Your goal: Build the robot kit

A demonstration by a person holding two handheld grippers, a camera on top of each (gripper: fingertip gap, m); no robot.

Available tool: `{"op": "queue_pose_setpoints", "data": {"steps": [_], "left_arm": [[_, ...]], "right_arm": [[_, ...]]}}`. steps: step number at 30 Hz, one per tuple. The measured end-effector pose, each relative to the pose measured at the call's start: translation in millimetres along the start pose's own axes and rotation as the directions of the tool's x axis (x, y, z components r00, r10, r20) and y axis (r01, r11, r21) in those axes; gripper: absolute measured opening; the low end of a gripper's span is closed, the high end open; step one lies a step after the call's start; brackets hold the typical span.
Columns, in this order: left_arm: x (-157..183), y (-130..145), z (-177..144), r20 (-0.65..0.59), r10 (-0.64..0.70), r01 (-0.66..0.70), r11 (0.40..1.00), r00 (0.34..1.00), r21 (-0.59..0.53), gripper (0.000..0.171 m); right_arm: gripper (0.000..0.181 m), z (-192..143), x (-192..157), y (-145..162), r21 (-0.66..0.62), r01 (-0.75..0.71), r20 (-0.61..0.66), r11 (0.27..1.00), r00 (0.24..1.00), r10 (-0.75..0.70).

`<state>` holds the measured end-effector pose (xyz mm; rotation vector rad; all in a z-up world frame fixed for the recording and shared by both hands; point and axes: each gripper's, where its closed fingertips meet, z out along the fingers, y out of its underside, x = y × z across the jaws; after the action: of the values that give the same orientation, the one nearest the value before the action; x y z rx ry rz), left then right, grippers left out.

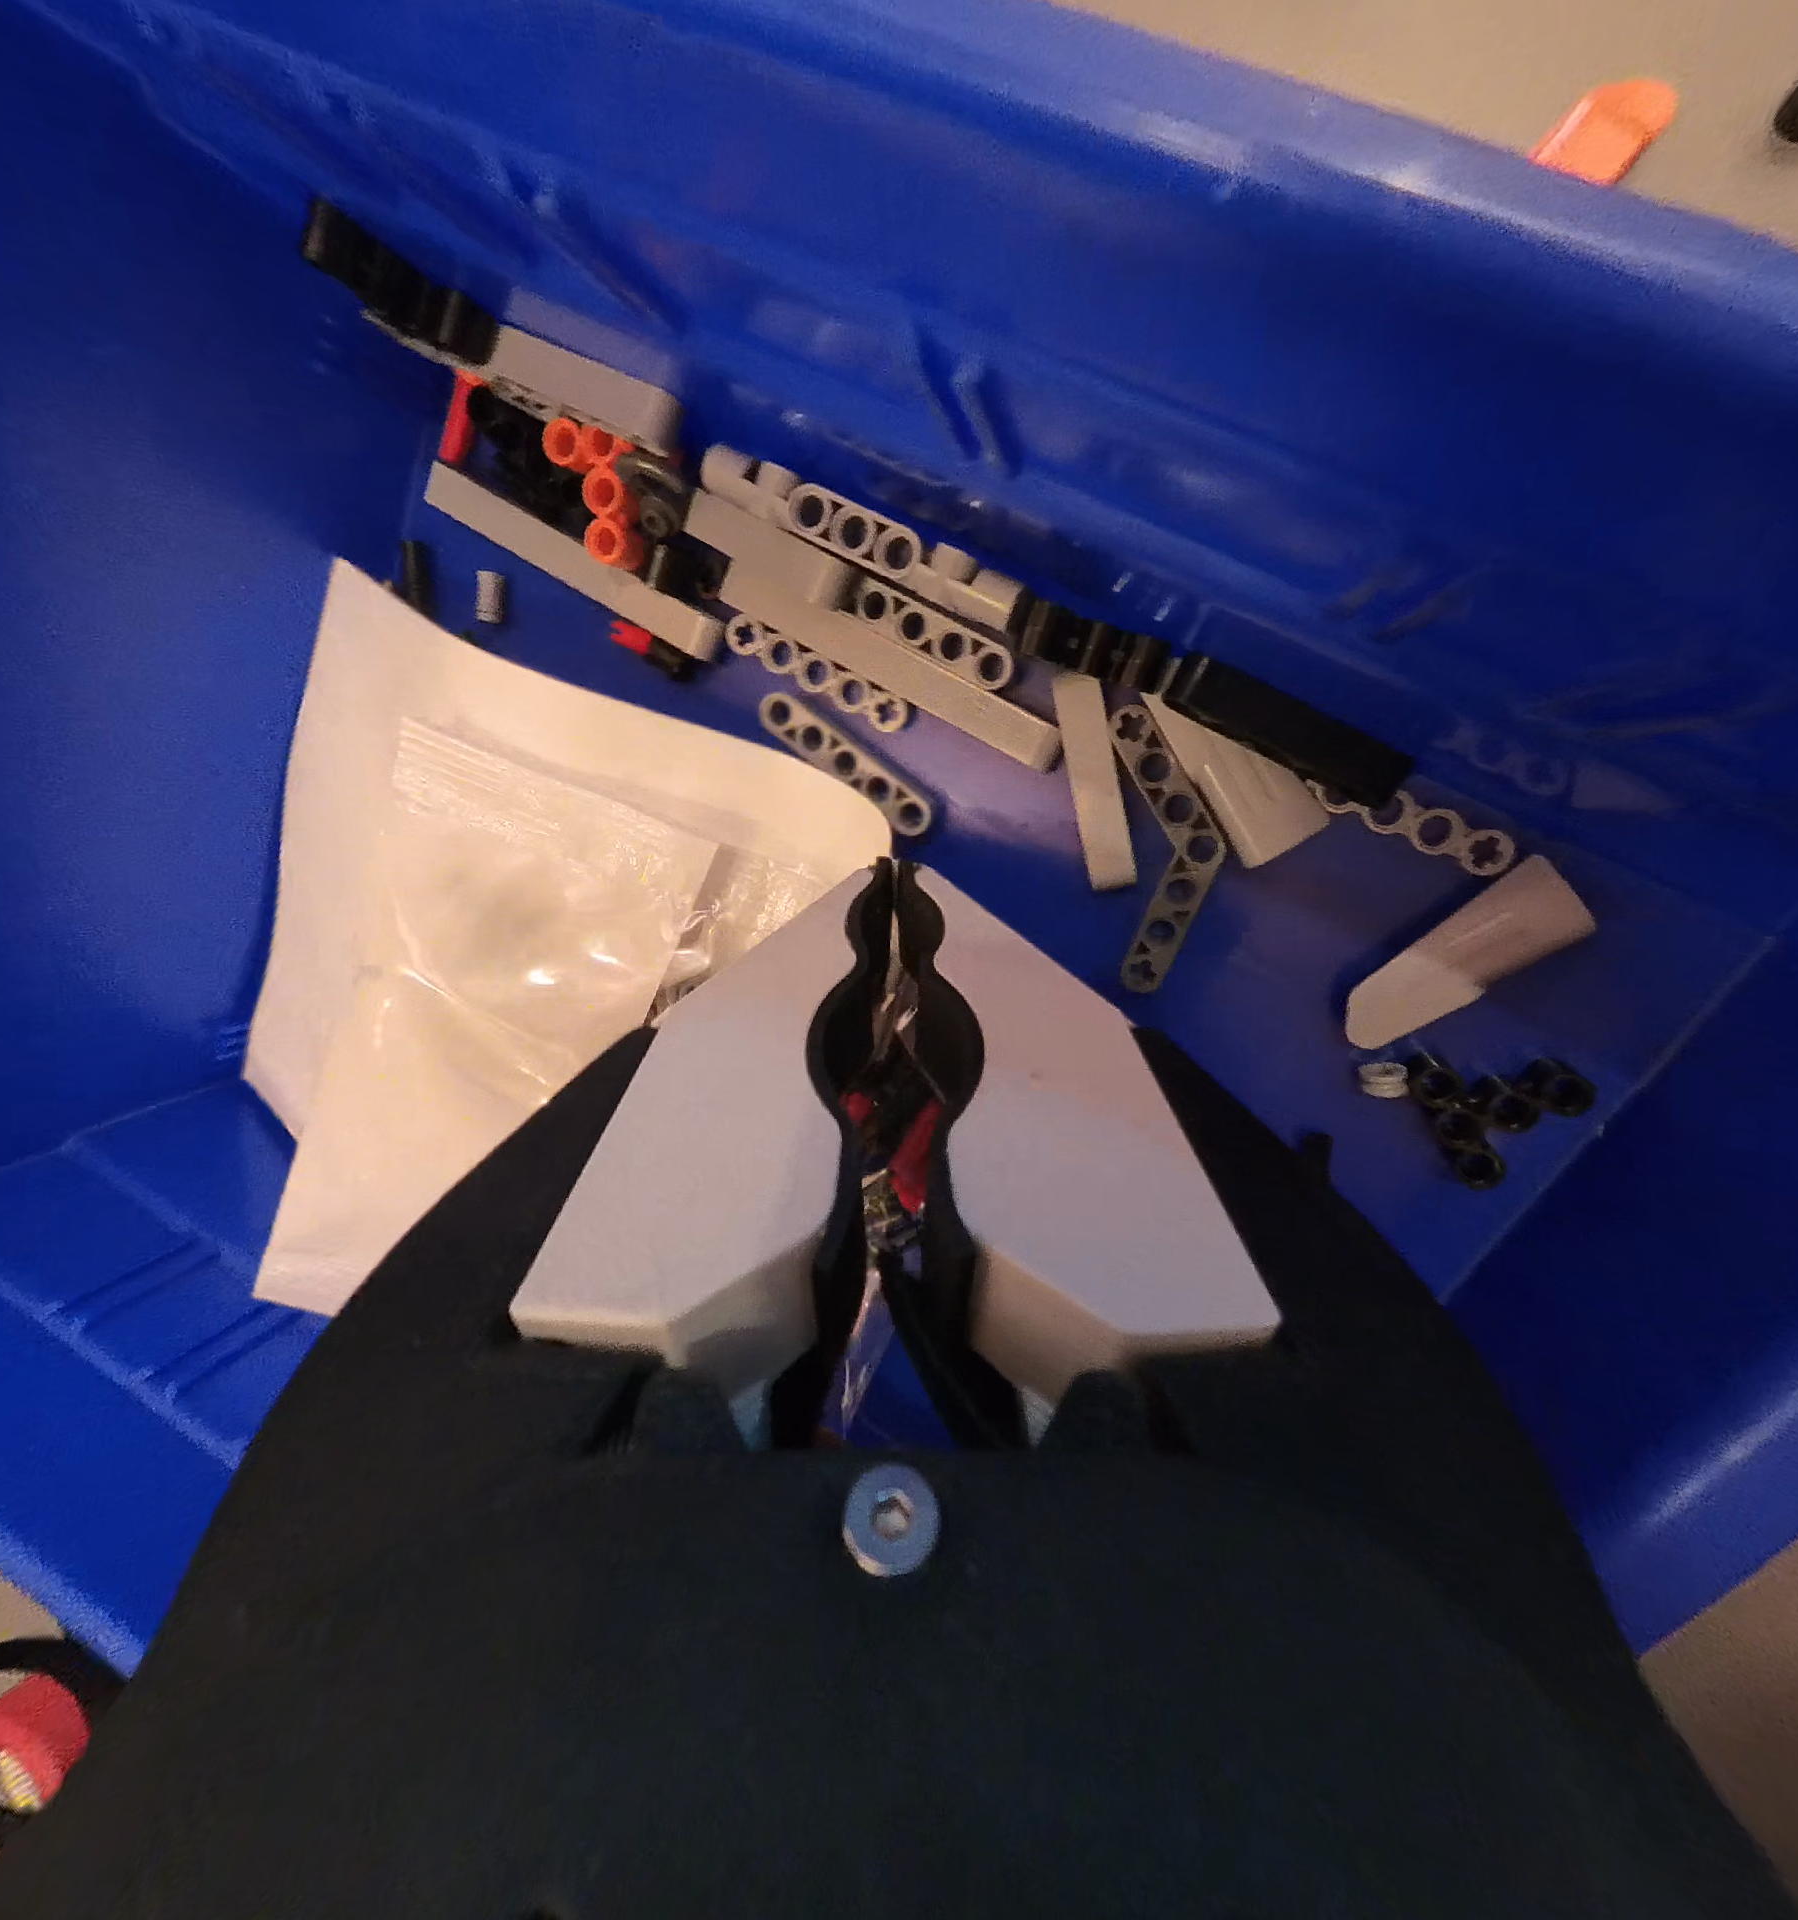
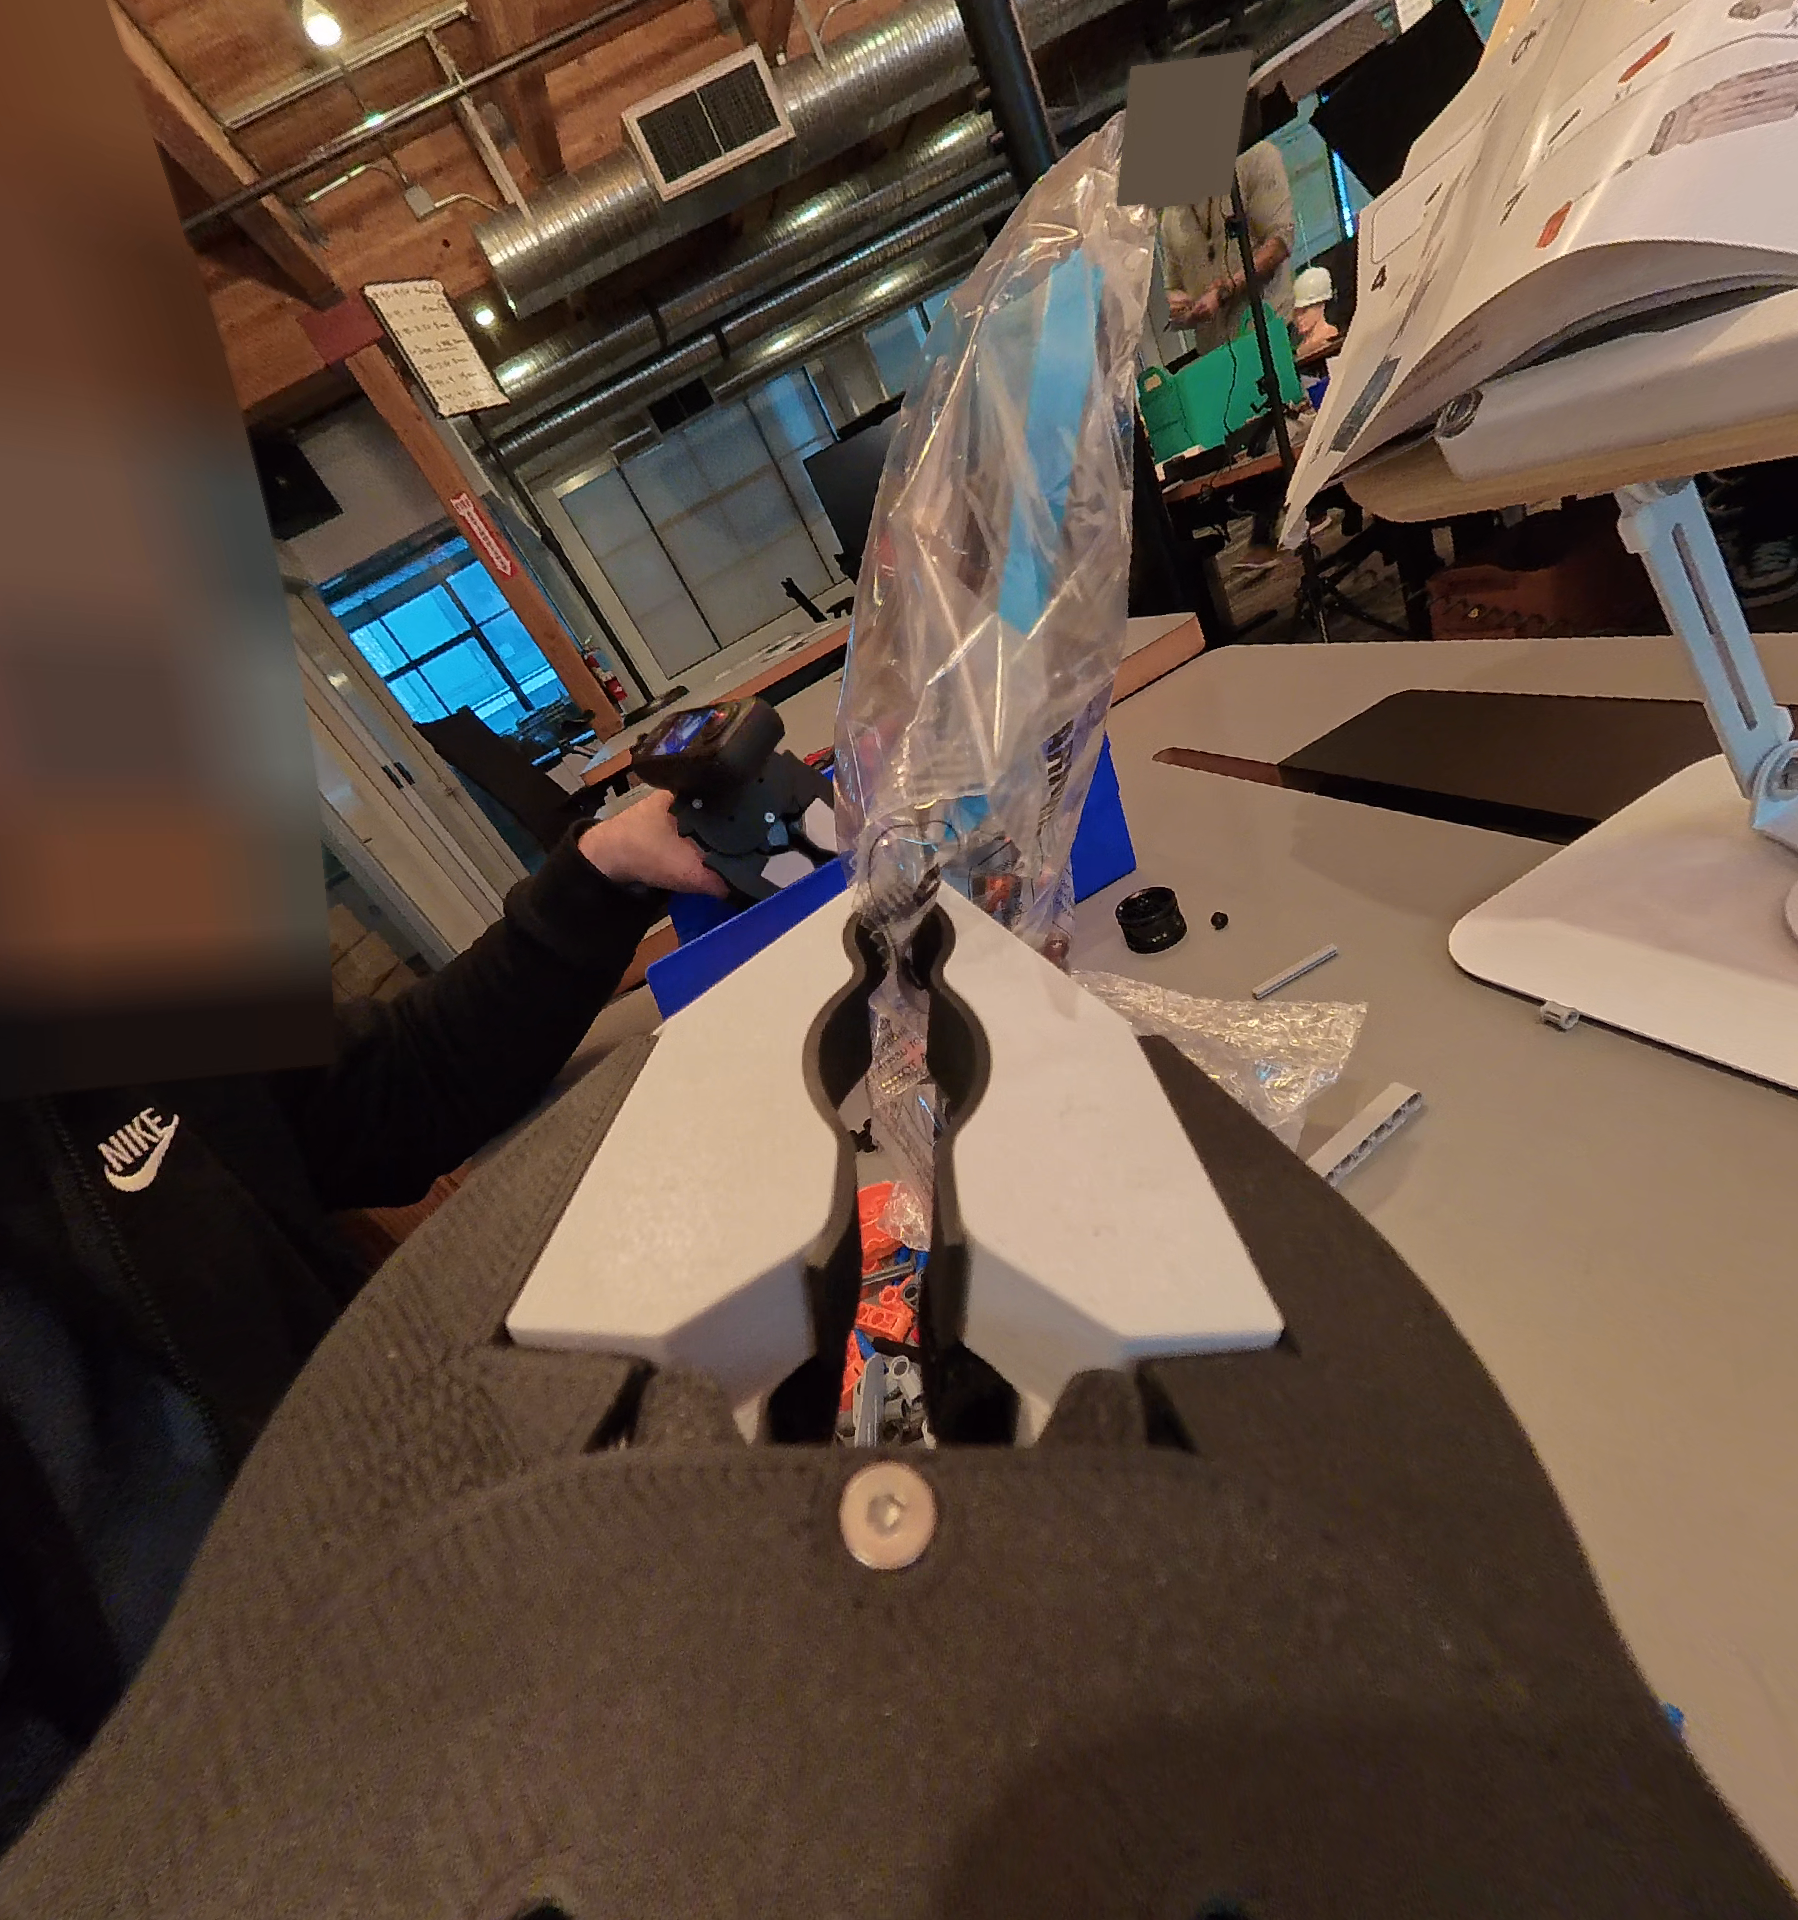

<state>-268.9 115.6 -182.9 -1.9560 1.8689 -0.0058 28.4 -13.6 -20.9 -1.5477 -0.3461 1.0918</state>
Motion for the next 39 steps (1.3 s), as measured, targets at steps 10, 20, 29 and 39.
{"op": "queue_pose_setpoints", "data": {"steps": [10,20,29,39], "left_arm": [[-30,-8,-37,0.063,-0.125,0.114,0.982,0.990,0.150,0.000],[-49,-12,-77,0.114,-0.200,0.163,0.948,0.973,0.273,0.000],[-63,-6,-92,0.128,-0.272,0.221,0.922,0.954,0.318,0.000],[-84,8,-114,0.152,-0.362,0.283,0.880,0.920,0.382,0.000]], "right_arm": [[0.001,0,0,0,-0.001,0.004,-0.001,1.000,1.000,-0.004],[0.001,0,0,1,-0.005,0.004,-0.003,1.000,1.000,-0.004],[0.001,0,1,1,-0.005,0.002,-0.004,1.000,1.000,-0.002],[0.001,0,1,0,-0.003,0.001,-0.004,1.000,1.000,-0.001]]}}
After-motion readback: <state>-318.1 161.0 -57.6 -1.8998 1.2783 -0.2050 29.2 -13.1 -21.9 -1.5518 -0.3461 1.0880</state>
